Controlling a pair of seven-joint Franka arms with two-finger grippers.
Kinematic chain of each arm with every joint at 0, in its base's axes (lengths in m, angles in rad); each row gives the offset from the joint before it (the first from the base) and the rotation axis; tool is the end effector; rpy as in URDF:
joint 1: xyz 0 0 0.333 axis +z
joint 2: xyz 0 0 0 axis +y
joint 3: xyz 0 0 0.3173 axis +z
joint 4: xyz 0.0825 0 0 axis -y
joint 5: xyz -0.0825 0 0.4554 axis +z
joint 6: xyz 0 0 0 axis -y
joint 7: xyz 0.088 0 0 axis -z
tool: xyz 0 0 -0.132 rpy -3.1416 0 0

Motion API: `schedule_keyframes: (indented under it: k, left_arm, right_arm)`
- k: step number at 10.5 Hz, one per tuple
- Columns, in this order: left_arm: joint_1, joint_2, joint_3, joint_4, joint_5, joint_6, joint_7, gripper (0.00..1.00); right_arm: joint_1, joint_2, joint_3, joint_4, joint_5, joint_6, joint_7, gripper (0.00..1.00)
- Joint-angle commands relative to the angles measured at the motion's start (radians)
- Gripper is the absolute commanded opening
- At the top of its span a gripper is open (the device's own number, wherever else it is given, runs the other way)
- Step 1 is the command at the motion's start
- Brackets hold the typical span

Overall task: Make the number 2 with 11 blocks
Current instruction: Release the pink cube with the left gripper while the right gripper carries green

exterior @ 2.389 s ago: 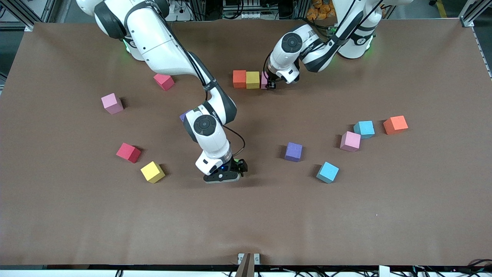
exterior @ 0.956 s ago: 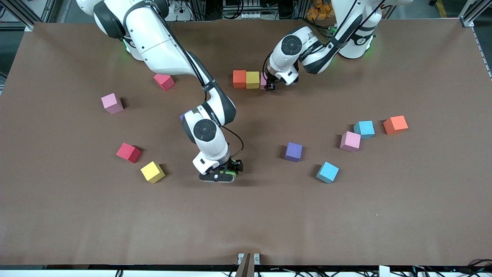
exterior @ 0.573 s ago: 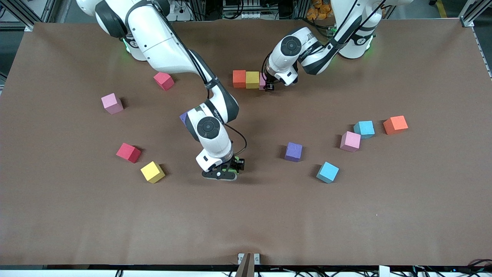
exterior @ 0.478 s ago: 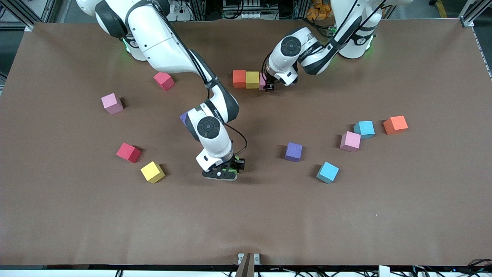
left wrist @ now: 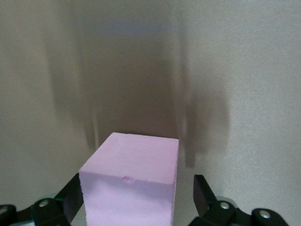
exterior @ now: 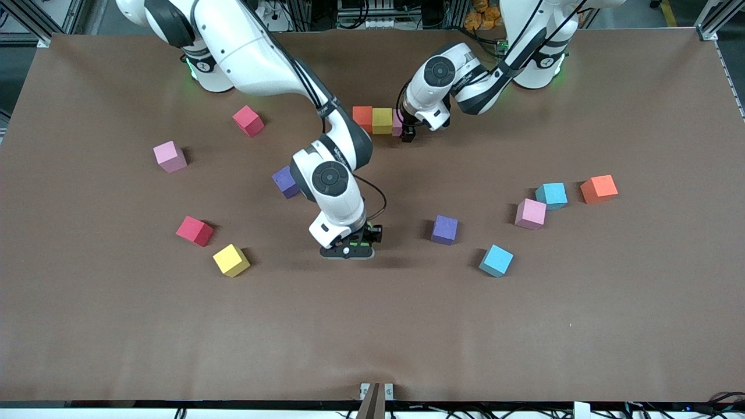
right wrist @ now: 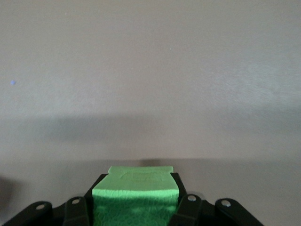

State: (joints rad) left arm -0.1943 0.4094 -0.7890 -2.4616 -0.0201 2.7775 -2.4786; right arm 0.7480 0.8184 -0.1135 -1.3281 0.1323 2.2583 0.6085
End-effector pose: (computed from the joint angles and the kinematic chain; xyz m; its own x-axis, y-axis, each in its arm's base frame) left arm 0.2453 -0.4511 0.1002 -0.0105 0.9820 -0.1885 0.9749 -0.0319 -0.2202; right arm 0.6443 0.5037 0.1925 0.9967 -0.0150 0.0794 -0.0078 -0.9959 -0.0901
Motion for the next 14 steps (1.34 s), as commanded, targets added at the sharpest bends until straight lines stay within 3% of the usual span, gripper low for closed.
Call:
schedule_keyframes:
  k: [1,6,11,14]
  left_arm:
    - [0.010,-0.001,-0.002,0.006,0.048,0.007,0.006,1.00]
    - [0.018,-0.079,-0.059,-0.002,0.121,-0.021,0.014,1.00]
    - [0.142,-0.178,-0.137,0.007,0.121,-0.096,0.053,1.00]
    - [0.232,-0.234,-0.190,0.061,0.117,-0.178,0.125,1.00]
  right_arm:
    - [-0.004,-0.077,0.003,-0.031,0.000,-0.083,-0.059,0.00]
    - [0.007,-0.079,0.005,-0.036,0.004,-0.088,-0.073,0.00]
    - [0.043,-0.077,0.015,-0.036,0.007,-0.091,-0.049,0.00]
    - [0.102,-0.074,0.015,-0.043,0.009,-0.105,-0.006,0.00]
